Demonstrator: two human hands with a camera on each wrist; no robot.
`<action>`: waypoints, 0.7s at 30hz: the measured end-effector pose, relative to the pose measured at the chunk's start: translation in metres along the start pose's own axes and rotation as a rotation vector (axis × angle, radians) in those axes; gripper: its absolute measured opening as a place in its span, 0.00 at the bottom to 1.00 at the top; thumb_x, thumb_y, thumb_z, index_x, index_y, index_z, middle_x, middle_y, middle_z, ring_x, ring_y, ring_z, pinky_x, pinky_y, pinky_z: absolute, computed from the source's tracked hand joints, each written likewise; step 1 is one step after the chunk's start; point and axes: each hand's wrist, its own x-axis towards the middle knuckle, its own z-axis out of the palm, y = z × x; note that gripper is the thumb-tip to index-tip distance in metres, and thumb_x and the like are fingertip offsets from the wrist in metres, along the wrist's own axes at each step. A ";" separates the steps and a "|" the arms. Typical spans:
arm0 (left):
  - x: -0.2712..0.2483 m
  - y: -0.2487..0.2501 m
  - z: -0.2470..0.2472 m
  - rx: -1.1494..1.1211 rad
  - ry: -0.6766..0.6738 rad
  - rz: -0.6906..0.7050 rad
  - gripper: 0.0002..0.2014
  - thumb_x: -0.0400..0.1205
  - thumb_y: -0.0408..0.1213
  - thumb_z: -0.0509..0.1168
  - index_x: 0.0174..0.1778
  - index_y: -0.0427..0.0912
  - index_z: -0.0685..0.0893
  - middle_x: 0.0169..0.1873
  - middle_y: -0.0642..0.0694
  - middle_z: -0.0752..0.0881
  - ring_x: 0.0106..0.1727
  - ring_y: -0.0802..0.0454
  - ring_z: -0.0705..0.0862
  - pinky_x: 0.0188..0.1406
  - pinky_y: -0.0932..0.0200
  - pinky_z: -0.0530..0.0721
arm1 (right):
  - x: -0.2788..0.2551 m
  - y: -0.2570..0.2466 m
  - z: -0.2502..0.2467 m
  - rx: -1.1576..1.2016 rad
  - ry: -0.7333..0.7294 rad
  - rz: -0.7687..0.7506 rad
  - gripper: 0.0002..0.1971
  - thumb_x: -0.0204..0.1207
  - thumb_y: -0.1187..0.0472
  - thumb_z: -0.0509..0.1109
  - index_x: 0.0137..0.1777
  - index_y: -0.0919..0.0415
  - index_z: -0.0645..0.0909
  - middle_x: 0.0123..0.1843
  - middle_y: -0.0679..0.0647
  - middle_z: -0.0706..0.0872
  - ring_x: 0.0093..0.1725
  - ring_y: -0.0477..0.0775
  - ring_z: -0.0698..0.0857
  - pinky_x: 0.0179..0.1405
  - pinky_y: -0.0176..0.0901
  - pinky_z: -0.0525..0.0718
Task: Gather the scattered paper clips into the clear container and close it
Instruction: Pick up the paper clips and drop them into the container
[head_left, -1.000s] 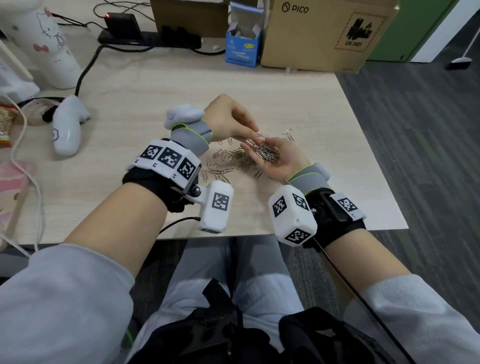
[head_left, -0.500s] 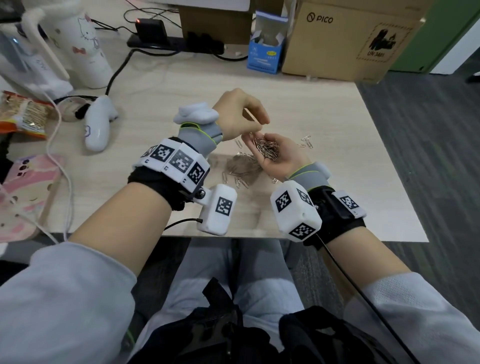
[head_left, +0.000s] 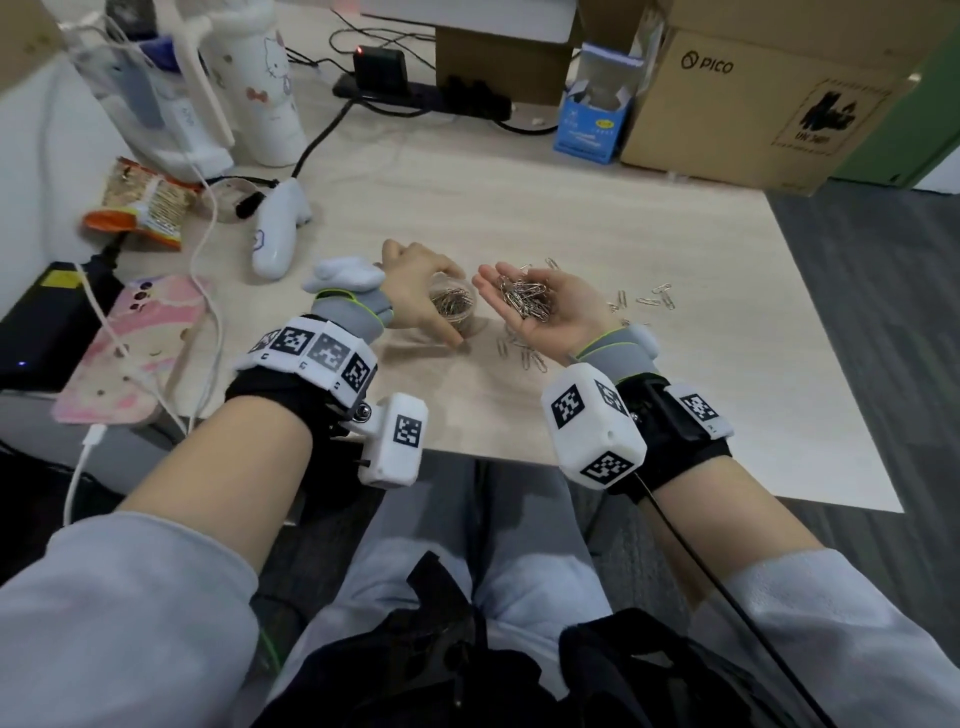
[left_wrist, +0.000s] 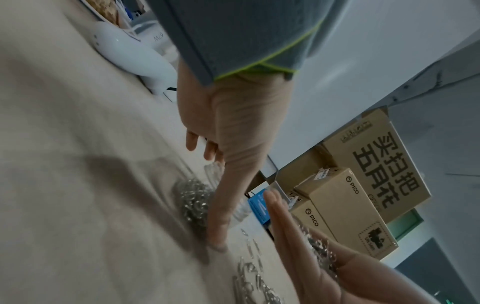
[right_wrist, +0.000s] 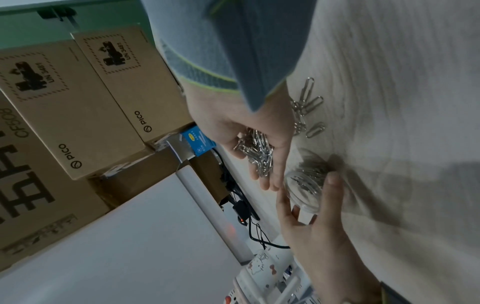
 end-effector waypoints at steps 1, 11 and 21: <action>-0.001 -0.001 0.003 -0.008 0.036 -0.018 0.47 0.43 0.65 0.73 0.63 0.57 0.80 0.61 0.46 0.78 0.67 0.41 0.66 0.65 0.51 0.72 | -0.001 0.002 0.002 -0.004 -0.013 0.013 0.17 0.85 0.67 0.48 0.46 0.76 0.76 0.48 0.71 0.81 0.76 0.65 0.71 0.78 0.53 0.67; -0.002 0.018 0.009 -0.015 0.196 0.069 0.31 0.58 0.54 0.68 0.59 0.53 0.82 0.56 0.46 0.82 0.66 0.43 0.71 0.59 0.51 0.66 | -0.003 0.007 0.011 -0.144 -0.014 0.019 0.18 0.86 0.62 0.48 0.50 0.76 0.75 0.59 0.72 0.78 0.71 0.69 0.75 0.66 0.55 0.78; 0.000 0.028 0.014 -0.133 0.157 0.079 0.33 0.52 0.52 0.67 0.57 0.51 0.85 0.54 0.42 0.81 0.57 0.43 0.81 0.54 0.56 0.78 | -0.010 -0.001 0.012 -0.238 0.103 -0.067 0.11 0.85 0.63 0.53 0.50 0.72 0.72 0.45 0.68 0.79 0.73 0.69 0.73 0.68 0.59 0.74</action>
